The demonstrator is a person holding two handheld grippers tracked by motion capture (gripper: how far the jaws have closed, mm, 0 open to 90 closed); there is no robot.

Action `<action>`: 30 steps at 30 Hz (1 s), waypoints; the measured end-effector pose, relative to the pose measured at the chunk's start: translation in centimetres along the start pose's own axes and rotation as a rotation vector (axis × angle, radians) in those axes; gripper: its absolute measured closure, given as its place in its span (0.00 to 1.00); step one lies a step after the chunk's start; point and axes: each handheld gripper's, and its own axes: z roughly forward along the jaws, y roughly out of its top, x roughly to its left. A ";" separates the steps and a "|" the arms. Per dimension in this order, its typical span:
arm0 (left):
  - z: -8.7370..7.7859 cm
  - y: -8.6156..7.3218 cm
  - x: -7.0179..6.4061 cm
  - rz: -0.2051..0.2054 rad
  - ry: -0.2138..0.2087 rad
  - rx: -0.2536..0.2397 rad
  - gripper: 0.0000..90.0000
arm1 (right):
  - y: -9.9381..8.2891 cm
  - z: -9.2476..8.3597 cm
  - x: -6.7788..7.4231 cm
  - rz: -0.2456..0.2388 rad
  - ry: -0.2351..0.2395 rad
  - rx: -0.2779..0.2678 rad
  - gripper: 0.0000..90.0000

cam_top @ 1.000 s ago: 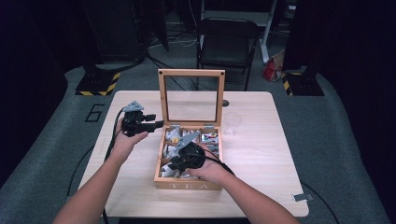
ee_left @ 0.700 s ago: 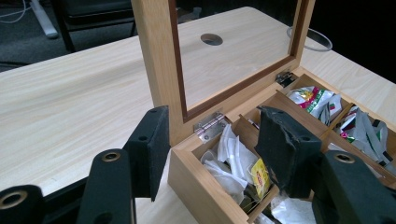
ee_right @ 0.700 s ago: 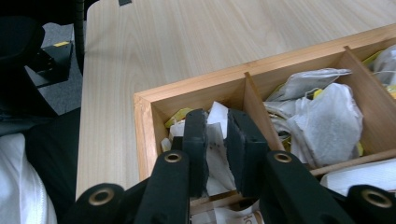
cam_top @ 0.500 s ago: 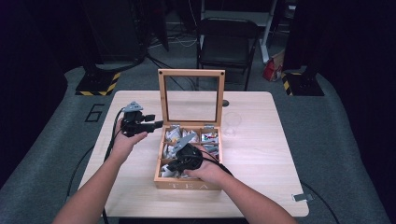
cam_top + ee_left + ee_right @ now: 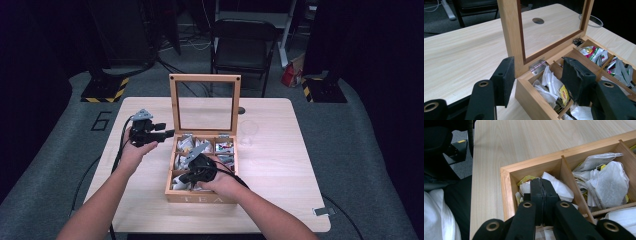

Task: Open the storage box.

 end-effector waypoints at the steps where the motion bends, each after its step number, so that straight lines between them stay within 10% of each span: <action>1: 0.0 0.0 0.0 -0.001 0.001 0.000 0.49 | 0.0 0.0 0.0 0.001 0.001 0.000 1.00; 30: -0.1 0.1 0.1 0.006 0.007 0.003 0.49 | 1.7 -5.3 -0.8 0.016 -0.071 -0.075 1.00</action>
